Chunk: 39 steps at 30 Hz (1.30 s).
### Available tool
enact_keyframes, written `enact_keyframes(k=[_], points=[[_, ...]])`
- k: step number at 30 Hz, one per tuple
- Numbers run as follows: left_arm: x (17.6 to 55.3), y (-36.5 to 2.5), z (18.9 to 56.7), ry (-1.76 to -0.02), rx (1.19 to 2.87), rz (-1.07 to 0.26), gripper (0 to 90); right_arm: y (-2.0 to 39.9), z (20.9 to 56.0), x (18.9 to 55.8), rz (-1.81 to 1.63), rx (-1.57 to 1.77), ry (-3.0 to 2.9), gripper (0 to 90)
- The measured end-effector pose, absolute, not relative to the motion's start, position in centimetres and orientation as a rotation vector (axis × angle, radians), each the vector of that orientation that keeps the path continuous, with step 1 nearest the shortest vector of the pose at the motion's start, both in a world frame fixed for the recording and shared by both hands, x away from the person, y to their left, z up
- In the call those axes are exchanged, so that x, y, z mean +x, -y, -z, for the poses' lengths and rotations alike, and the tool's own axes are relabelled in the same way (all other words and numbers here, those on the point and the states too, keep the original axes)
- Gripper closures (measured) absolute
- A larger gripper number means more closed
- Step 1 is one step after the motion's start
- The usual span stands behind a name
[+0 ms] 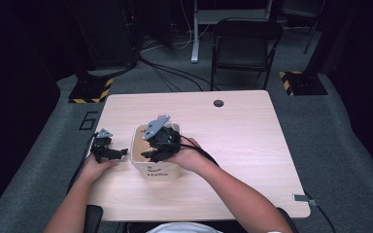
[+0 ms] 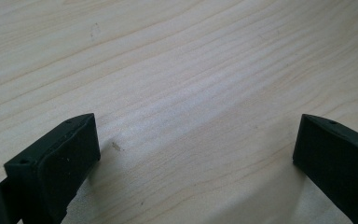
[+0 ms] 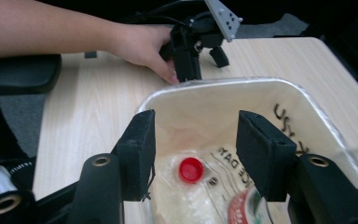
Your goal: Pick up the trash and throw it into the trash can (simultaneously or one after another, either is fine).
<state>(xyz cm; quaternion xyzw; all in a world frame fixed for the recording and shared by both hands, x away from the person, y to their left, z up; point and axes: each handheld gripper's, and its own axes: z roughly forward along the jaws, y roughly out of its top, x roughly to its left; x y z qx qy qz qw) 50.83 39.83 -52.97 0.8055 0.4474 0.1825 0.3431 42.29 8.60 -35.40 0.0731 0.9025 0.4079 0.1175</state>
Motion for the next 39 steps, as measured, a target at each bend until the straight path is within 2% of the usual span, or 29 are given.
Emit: enact_keyframes(k=[18,39], points=[[50.9,-39.8,53.0,-1.159,2.094,-0.479,0.1,-0.4,35.8,43.8,-1.178,0.467,-2.522,43.7],[50.9,-39.8,53.0,-1.159,2.095,-0.48,0.1,4.5,38.7,44.4,-1.171,0.66,-2.434,42.6]])
